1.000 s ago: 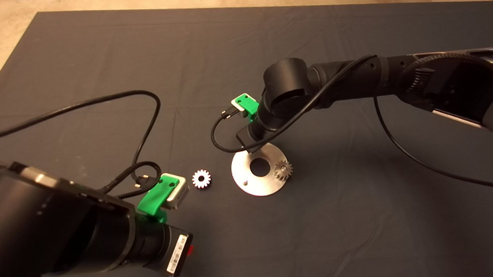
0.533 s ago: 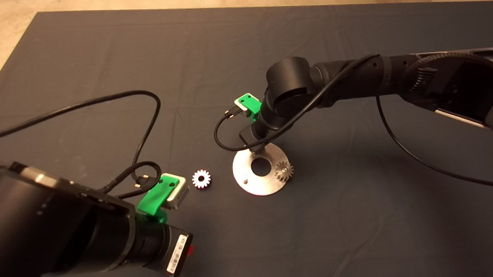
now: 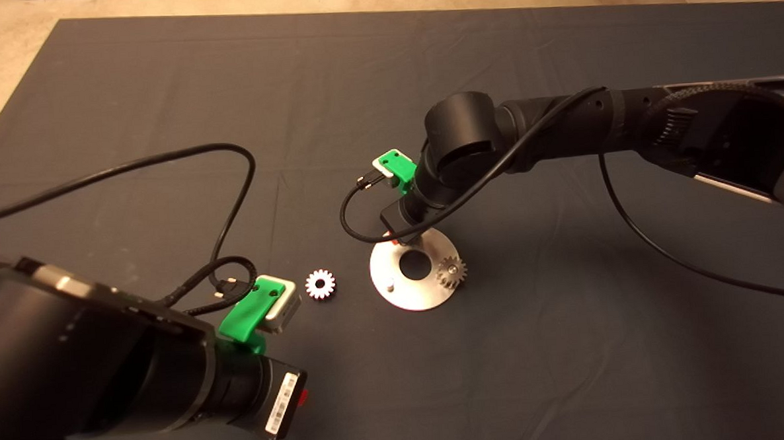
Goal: Install three planetary gears onto the carrier pins
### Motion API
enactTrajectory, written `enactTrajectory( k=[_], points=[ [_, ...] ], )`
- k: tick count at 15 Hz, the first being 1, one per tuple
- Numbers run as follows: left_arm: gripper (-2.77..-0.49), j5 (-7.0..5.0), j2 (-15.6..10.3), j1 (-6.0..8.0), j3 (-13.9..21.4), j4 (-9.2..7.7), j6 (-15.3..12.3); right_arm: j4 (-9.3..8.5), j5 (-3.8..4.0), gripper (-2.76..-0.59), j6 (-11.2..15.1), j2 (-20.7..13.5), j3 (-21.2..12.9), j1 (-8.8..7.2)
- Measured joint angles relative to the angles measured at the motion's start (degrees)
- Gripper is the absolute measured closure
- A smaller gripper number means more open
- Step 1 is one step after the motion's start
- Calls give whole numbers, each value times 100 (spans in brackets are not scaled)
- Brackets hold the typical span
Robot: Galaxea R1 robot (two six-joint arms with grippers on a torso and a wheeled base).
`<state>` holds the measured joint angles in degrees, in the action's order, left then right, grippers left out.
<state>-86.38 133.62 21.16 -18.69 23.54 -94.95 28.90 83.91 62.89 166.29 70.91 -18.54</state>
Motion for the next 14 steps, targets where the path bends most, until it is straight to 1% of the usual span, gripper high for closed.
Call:
enactTrajectory(
  k=[1, 2, 3, 4, 5, 6, 7, 8, 9, 10, 11, 12, 13, 14],
  points=[
    [-103, 0, 0, 2, 0, 0, 0, -5, -39, -180, 30, 0, -31, -66],
    [-103, 2, -2, 1, 0, 0, -2, -13, -85, -188, 116, -32, -88, -253],
    [-103, -4, -24, 0, 0, 0, -1, -22, -130, -189, 223, -124, -197, -553],
    [-103, -6, -33, 2, 0, -1, 0, -33, -172, -197, 318, -277, -352, -856],
    [-103, -2, -44, 2, 0, 0, 0, -44, -200, -205, 380, -555, -585, -1118],
    [-103, -6, -57, 2, 0, -1, 2, -52, -203, -205, 477, -929, -890, -1227],
    [-103, -9, -63, 2, 0, -1, 2, -60, -159, -205, 591, -1350, -1268, -1195],
    [-103, -7, -62, 1, 0, -1, 2, -63, -100, -205, 732, -1797, -1769, -1079],
    [-103, -6, -46, 5, 0, 0, 5, -41, -41, -205, 842, -2185, -2359, -899],
    [-103, -2, -32, 16, 0, 2, 4, -3, -1, -205, 958, -2579, -3039, -649],
    [-103, -5, -30, 16, 0, 0, 9, 51, 34, -205, 1084, -3024, -3679, -352],
    [-103, -20, -46, 13, 0, 0, 27, 208, 156, -205, 1219, -3531, -4135, -98],
    [-103, -27, -29, 13, 0, 0, 112, 464, 306, -205, 1346, -4121, -4438, 79],
    [-103, -37, 16, 16, 0, 0, 164, 713, 413, -205, 1468, -4563, -4597, 204]
  ],
)
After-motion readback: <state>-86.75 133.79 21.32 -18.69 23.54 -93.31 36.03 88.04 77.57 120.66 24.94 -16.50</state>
